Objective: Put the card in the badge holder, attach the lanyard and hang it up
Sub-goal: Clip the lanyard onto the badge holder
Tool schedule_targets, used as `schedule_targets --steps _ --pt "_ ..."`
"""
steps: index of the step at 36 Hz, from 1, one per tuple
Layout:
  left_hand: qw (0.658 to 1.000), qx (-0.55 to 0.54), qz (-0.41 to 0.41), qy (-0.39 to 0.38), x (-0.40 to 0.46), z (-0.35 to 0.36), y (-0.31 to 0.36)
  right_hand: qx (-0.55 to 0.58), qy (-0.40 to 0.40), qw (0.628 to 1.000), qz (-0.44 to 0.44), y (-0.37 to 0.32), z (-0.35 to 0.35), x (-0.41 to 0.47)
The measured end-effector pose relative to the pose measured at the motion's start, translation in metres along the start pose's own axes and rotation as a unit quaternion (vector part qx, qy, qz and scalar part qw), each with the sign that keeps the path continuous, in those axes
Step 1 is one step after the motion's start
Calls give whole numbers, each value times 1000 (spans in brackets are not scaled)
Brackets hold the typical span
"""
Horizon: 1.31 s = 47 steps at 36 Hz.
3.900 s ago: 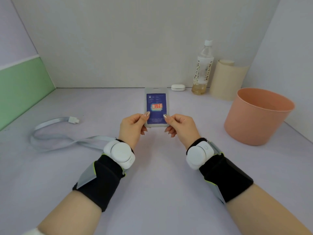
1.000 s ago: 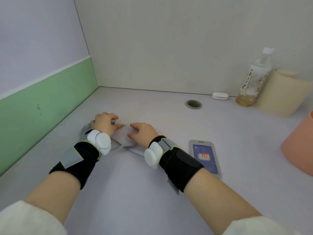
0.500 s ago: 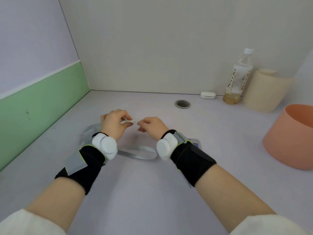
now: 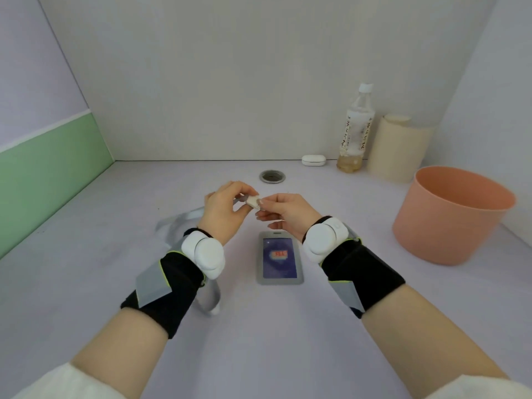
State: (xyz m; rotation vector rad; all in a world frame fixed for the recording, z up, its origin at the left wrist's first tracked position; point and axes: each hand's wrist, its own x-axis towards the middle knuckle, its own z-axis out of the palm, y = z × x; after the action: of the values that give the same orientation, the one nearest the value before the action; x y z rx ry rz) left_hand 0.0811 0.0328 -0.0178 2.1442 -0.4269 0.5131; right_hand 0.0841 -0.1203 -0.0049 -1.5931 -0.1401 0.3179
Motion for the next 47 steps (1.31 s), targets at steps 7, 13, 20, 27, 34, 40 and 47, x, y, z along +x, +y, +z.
schedule_targets --steps 7,13,20,27,34,40,47 --pt "974 -191 -111 -56 -7 30 21 -25 84 995 -45 12 -29 -16" --pt "979 -165 -111 -34 -7 53 17 57 74 994 -64 24 -37 -22" --pt "987 -136 -91 0 -5 61 10 106 49 992 -55 34 -35 -22" --pt "989 -131 -63 23 -4 60 5 72 60 994 -61 38 -33 -19" --pt "987 -154 -47 22 -5 60 9 91 57 993 -56 38 -33 -20" --pt "985 -163 -46 17 -5 62 9 96 58 992 -52 38 -31 -21" --pt "986 -162 -34 11 -6 61 12 117 49 991 -43 36 -28 -23"
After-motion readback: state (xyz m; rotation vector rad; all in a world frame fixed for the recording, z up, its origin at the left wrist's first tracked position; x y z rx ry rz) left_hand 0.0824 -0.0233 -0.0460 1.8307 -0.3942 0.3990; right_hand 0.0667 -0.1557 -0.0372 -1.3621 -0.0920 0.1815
